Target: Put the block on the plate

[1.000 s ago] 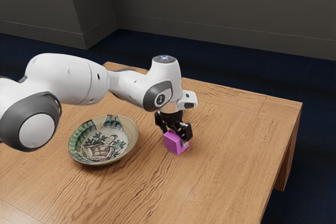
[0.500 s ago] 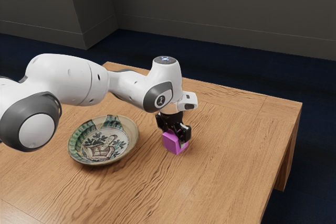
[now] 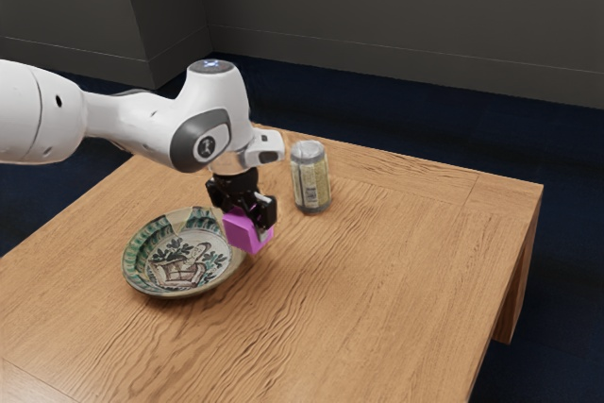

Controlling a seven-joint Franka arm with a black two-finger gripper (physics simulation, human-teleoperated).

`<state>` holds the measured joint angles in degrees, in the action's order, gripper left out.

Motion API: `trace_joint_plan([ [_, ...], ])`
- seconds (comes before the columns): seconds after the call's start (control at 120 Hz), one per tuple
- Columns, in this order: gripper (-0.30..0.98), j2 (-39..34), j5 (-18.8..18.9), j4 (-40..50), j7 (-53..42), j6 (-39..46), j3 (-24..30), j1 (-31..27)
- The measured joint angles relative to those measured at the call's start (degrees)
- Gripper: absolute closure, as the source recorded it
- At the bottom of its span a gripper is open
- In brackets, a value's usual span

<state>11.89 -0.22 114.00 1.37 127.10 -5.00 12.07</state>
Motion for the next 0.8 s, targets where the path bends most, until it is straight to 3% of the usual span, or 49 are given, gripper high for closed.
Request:
trace_joint_plan([
  [0.142,0.25,-5.5,0.0,5.8,1.2,-0.3,-1.3,-3.8],
  [0.333,0.26,-7.9,-0.2,10.3,2.7,-0.5,-2.3,-7.3],
  [0.633,0.26,-0.9,-0.6,5.7,3.1,-0.1,-2.8,-12.4],
  [0.8,0.13,-0.6,-0.9,5.2,2.9,0.4,-2.7,-12.3],
])
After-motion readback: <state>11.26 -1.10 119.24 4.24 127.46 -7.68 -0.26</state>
